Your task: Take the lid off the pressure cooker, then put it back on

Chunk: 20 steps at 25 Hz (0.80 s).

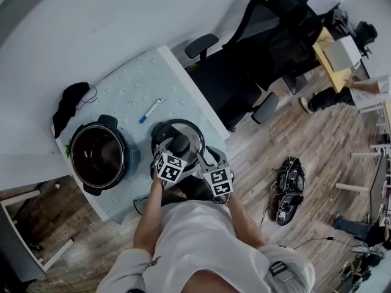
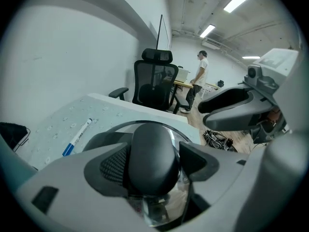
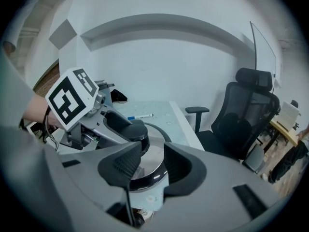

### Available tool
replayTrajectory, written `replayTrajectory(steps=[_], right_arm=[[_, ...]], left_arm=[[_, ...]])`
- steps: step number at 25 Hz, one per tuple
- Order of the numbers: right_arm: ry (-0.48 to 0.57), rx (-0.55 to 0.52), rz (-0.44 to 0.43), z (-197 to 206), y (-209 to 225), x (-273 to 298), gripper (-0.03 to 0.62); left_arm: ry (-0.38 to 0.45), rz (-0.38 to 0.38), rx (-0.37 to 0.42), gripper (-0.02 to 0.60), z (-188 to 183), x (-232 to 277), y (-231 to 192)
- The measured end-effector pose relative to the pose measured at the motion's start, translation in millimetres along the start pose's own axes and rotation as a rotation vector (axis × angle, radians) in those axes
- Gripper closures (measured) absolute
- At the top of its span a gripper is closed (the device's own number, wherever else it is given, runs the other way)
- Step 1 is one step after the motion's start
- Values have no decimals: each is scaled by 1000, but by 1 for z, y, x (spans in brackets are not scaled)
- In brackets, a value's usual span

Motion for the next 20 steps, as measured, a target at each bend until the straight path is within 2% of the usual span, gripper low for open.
replayTrajectory(steps=[4,5,9,20], right_arm=[[-12,-1,-9,0,7,1,447],[-10,1,-10,0,9,1,447],[-7,-6,-26,-2,16,5,448],[13,-52,-88,-11,31,3,450]], left_arm=[[-27,-15,2,257,-2,10,1],[-31,-24,8,286,-2,11,1],[-38,-38,4,308,-3,12,1],[-52,-59,-54,309,-11,7,6]])
Point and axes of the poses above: the fingertips, and each gripper's own axes: x forward along the fingers, y to its right, z out of its underside, the point moved 10 cm from there along -x, backward along the fingers, and after that the axes turned 4 degrees about x, right-handed, at the moved point
